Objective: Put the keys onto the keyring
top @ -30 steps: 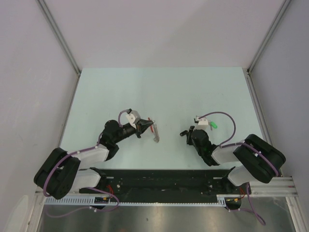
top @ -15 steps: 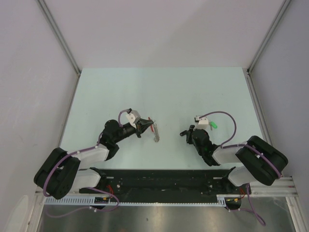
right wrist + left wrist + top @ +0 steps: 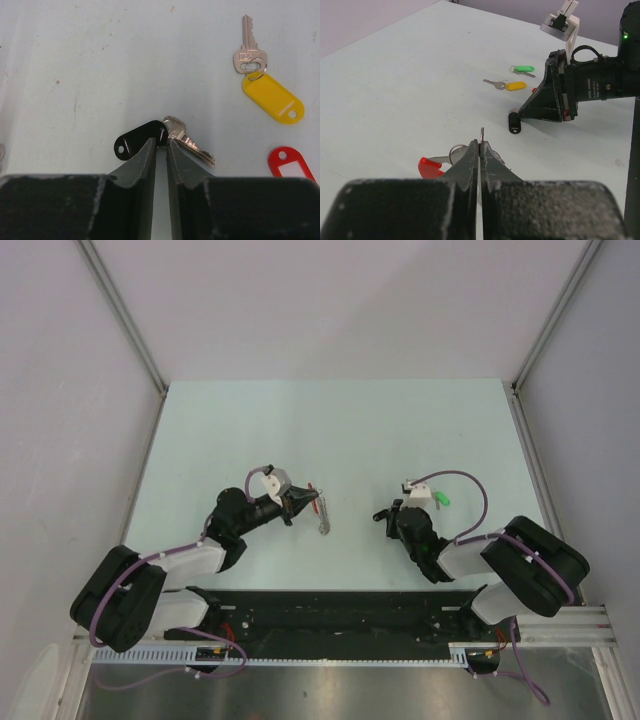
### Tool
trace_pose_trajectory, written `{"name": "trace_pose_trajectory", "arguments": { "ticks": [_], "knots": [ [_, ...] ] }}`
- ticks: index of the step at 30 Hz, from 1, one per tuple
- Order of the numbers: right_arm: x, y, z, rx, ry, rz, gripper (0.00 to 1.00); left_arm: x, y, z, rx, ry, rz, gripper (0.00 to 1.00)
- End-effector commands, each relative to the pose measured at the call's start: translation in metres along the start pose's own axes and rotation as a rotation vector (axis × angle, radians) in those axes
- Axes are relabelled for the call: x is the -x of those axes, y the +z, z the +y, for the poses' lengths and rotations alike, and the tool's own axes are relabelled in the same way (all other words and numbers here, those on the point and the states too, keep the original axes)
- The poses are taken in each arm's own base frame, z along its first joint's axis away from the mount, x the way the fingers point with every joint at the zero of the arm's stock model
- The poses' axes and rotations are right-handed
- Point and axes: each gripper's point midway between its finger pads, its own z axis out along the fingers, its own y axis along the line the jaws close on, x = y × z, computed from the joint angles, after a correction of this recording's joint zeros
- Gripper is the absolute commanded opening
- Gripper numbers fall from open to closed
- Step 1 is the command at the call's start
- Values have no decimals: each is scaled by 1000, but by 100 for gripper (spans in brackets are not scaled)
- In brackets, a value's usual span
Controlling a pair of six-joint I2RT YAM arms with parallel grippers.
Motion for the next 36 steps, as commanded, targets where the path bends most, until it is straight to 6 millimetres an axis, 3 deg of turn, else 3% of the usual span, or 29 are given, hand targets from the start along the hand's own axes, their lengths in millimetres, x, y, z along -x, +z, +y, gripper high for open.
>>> {"name": "trace_pose_trajectory", "arguments": {
  "ticks": [1, 5, 12, 18, 25, 28, 31, 32, 33, 35, 36],
  "knots": [
    [20, 7, 8, 8, 24, -66, 18, 27, 8, 0, -16, 41, -73, 1],
    [18, 8, 7, 5, 15, -65, 16, 27, 8, 0, -19, 41, -73, 0],
    [23, 3, 10, 20, -9, -67, 0, 27, 8, -2, -26, 43, -72, 0],
    [43, -13, 20, 90, -64, -60, 0, 28, 7, -6, -47, 57, -69, 0],
    [80, -42, 49, 271, -224, -22, 0, 32, 5, -16, -116, 118, -65, 0],
    [96, -59, 68, 380, -306, -2, 0, 33, 4, -23, -152, 142, -69, 0],
    [97, -82, 99, 578, -390, 56, 0, 34, 4, -28, -173, 164, -68, 1],
    [83, -81, 84, 516, -414, 150, 0, 34, 4, -29, -174, 168, -67, 0],
    [107, -77, 79, 425, -415, 125, 0, 34, 4, -30, -173, 167, -65, 1],
    [108, -64, 42, 164, -399, 180, 0, 34, 3, -29, -166, 170, -65, 0],
    [106, -66, 53, 222, -402, 198, 0, 33, 3, -29, -163, 168, -63, 0]
  ]
}}
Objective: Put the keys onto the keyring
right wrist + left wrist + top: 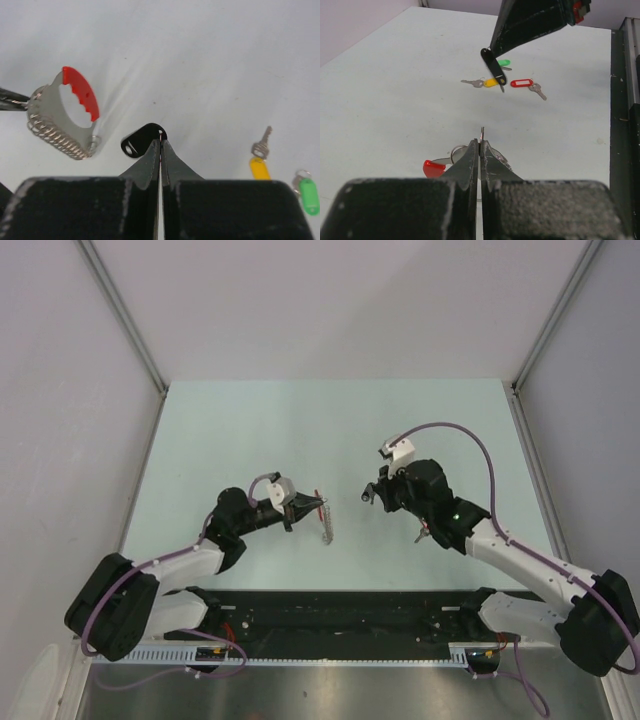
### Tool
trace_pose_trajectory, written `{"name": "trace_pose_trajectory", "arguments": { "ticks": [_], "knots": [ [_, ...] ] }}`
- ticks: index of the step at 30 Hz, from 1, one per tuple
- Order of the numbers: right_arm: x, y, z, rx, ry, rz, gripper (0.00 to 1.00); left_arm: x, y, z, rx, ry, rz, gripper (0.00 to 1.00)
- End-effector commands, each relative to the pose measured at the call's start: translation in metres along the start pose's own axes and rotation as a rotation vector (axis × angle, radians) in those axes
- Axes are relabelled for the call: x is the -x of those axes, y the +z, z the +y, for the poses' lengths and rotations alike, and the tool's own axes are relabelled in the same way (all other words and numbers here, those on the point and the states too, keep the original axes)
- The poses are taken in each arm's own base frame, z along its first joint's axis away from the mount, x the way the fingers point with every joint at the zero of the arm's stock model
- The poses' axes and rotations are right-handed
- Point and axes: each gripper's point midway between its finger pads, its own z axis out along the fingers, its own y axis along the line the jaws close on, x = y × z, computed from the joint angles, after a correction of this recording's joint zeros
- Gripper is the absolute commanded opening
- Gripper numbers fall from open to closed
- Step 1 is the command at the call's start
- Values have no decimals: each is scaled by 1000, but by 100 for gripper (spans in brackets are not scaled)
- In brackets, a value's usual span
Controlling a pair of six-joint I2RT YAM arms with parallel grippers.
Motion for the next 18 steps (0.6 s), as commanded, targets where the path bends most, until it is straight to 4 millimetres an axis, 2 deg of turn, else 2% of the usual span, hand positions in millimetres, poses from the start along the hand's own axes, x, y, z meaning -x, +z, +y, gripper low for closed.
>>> {"name": "trace_pose_trajectory", "arguments": {
  "ticks": [1, 2, 3, 4, 5, 6, 7, 8, 9, 11, 12, 13, 14, 16, 18],
  "knots": [
    [-19, -9, -6, -19, -89, 184, 0, 30, 5, 0, -21, 91, -68, 1],
    [-15, -9, 20, 127, -76, 167, 0, 30, 5, 0, -18, 91, -68, 0],
    [-14, -7, 10, 70, -82, 165, 0, 29, 5, 2, -9, 88, -64, 0],
    [-1, -6, -10, -68, -34, 144, 0, 29, 5, 1, -7, 88, -60, 0],
    [-15, -10, -47, -283, -40, 213, 0, 28, 5, 1, -6, 88, -60, 0],
    [-14, -9, -49, -287, -28, 237, 0, 29, 4, 1, -3, 90, -61, 0],
    [-13, -5, -36, -197, -29, 256, 0, 28, 4, 0, -4, 87, -59, 0],
    [-8, 0, 5, 55, -65, 244, 0, 28, 5, 0, -6, 91, -59, 0],
    [-4, 3, 10, 53, -77, 224, 0, 29, 5, 0, -6, 94, -60, 0],
    [2, 3, -32, -214, -129, 216, 0, 30, 5, 0, -8, 102, -63, 0],
    [-2, 6, -31, -194, -156, 241, 0, 31, 4, 0, -8, 108, -66, 0],
    [3, 9, -20, -132, -173, 221, 0, 32, 4, -2, -14, 113, -69, 0],
    [3, 11, 3, -2, -183, 212, 0, 33, 3, -3, -19, 119, -72, 0],
    [8, 11, 27, 100, -270, 175, 0, 33, 3, -8, -51, 133, -77, 0],
    [11, 10, 38, 140, -354, 157, 0, 35, 2, -13, -79, 156, -86, 0]
  ]
}}
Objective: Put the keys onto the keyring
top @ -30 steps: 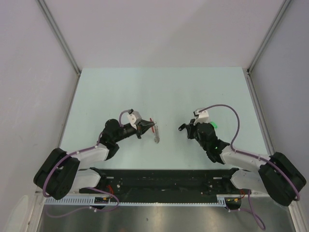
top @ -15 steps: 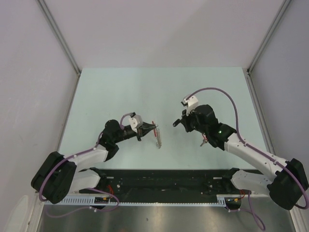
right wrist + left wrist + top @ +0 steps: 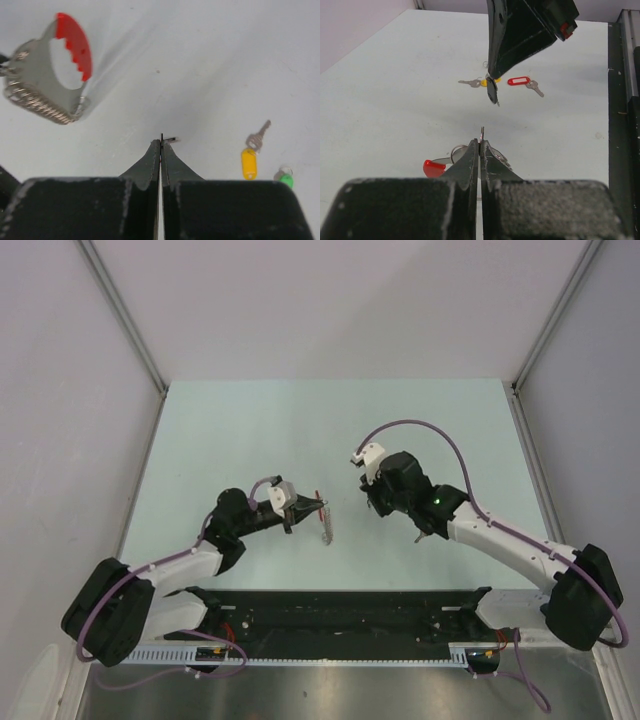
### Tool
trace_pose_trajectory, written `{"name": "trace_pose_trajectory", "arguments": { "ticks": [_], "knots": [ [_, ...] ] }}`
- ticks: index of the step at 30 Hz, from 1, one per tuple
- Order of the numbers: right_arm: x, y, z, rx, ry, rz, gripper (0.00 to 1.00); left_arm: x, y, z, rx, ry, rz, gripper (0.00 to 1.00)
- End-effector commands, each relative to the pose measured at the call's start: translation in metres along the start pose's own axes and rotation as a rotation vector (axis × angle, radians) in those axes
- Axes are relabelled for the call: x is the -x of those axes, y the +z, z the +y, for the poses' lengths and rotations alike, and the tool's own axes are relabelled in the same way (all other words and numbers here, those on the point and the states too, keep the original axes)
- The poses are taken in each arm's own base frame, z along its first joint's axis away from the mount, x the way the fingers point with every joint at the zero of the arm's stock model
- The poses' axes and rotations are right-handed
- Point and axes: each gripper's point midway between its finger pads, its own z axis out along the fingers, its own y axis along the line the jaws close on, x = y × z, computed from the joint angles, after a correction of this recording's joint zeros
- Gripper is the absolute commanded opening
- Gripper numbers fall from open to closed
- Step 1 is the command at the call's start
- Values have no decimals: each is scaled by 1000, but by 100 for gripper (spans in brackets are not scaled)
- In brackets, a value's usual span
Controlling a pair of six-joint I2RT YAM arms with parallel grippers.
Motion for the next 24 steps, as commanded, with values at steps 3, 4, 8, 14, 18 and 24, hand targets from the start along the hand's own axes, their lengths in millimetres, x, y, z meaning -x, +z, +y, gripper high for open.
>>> {"name": "trace_pose_trajectory", "arguments": {
  "ticks": [3, 4, 8, 14, 18, 24],
  "knots": [
    [37, -12, 53, 191, -263, -134, 0, 33, 1, -16, -112, 165, -100, 0],
    [37, -16, 64, 219, -306, -143, 0, 33, 0, -18, -125, 176, -102, 0],
    [39, -26, 84, 252, -409, -173, 0, 33, -2, -24, -154, 205, -122, 0],
    [36, -37, 99, 262, -516, -188, 0, 43, -6, -29, -167, 199, -196, 0],
    [46, -46, 105, 293, -498, -236, 0, 47, -10, -37, -215, 199, -220, 0],
    [57, -57, 101, 302, -458, -284, 0, 45, -12, -49, -295, 203, -224, 0]
  ]
}}
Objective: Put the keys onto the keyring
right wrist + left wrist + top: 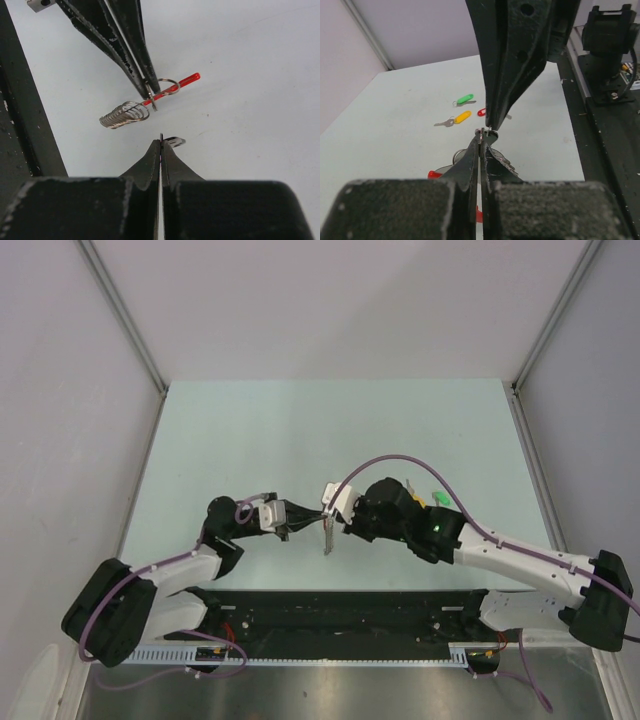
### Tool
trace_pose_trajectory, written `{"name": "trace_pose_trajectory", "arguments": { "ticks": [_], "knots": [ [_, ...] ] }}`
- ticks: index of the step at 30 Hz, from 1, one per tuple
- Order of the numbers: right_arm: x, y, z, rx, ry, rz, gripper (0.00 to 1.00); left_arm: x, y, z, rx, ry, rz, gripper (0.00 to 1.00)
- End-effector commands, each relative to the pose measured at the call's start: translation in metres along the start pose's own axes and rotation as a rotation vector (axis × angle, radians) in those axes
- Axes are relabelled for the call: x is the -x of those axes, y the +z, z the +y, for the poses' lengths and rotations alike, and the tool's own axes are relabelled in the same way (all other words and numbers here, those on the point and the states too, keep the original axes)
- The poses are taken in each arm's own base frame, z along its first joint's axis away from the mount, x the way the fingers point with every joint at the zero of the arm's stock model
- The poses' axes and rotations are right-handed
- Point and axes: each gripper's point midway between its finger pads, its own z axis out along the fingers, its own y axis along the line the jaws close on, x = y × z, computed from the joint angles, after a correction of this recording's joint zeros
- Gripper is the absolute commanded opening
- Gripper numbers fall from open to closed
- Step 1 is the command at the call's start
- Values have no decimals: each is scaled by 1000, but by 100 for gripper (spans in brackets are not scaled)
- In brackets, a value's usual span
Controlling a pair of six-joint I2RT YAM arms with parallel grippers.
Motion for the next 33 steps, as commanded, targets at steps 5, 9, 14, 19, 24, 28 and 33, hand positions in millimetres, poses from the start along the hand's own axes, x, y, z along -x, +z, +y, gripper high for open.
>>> {"name": "trace_pose_trajectory", "arguments": {
  "ticks": [5, 9, 14, 19, 24, 28, 33],
  "knots": [
    [41, -18, -11, -2, 20, -148, 0, 14, 2, -11, -95, 48, -60, 1],
    [43, -18, -4, 39, 12, -157, 0, 12, 3, -12, -100, 40, -63, 0],
    [45, -19, 0, 59, 16, -166, 0, 10, 4, -9, -91, 39, -56, 0],
    [46, -20, 1, 70, 16, -173, 0, 8, 4, -8, -89, 36, -45, 0],
    [48, -20, 1, 68, 17, -182, 0, 6, 5, -6, -88, 36, -34, 0],
    [49, -20, 1, 70, 17, -186, 0, 5, 4, -6, -88, 38, -31, 0],
    [50, -20, 3, 79, 9, -191, 0, 1, 5, -5, -90, 30, -15, 0]
  ]
}}
